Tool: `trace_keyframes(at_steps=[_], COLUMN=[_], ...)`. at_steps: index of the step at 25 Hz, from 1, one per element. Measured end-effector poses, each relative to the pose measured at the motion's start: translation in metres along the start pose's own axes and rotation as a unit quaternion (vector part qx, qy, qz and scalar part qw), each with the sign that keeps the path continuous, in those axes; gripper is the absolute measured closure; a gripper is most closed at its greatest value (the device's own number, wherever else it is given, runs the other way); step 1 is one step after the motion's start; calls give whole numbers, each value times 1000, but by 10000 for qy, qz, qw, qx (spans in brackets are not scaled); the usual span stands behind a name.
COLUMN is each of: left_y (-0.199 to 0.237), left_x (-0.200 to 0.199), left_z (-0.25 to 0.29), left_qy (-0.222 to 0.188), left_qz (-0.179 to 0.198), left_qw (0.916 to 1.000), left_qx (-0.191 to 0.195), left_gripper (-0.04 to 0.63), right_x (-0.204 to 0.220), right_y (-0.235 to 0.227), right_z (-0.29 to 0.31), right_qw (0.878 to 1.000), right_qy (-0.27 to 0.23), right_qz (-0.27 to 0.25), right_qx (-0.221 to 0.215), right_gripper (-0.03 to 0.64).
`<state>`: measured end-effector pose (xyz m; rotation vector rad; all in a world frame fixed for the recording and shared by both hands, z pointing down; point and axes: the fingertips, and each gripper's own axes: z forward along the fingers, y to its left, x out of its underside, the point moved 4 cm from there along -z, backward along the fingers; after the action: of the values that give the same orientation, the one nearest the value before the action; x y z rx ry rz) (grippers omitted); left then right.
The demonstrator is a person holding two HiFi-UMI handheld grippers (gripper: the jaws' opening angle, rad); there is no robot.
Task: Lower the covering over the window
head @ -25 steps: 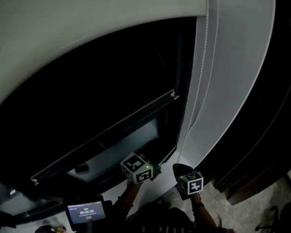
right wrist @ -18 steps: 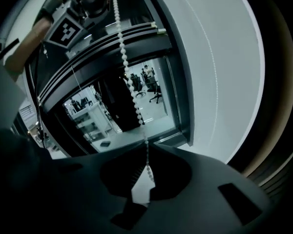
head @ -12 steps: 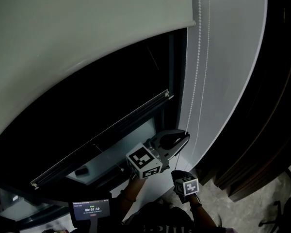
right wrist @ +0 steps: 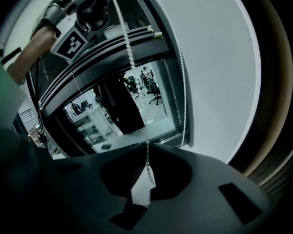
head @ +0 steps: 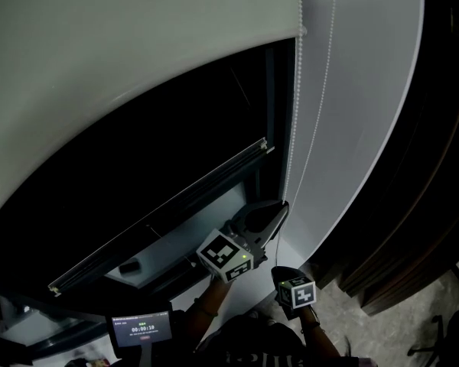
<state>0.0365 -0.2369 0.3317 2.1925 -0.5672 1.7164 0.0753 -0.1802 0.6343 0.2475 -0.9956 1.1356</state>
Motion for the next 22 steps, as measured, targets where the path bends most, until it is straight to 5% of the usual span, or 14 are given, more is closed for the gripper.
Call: trace_keyframes(at_steps=[2, 5, 9, 13, 18, 22], left_y=[8, 18, 25, 15, -20, -32], left_x=[1, 30, 107, 185, 270, 281], left_z=[-2, -6, -26, -53, -104, -113], left_qy=[15, 648, 1391, 2556, 4043, 4016], left_qz=[125, 474, -148, -469, -931, -1244], left_qw=[9997, 9960, 9887, 9642, 9096, 9069], left_qx=[-207, -388, -530, -520, -243, -294], left_gripper=[591, 591, 591, 591, 591, 591], right_x=[-10, -35, -88, -150, -216, -240], right_y=[1, -2, -2, 16, 58, 79], right_z=[-6, -17, -48, -96, -146, -151], right_qw=[9997, 9976, 9901, 9719, 9422, 9333], right_qy=[-112, -447, -1268, -2300, -3149, -3189], right_qz=[-205, -470, -546, -443, -877, -1296], right_qx=[94, 261, 243, -249, -743, -1025], right_gripper=[595, 595, 595, 570, 503, 503])
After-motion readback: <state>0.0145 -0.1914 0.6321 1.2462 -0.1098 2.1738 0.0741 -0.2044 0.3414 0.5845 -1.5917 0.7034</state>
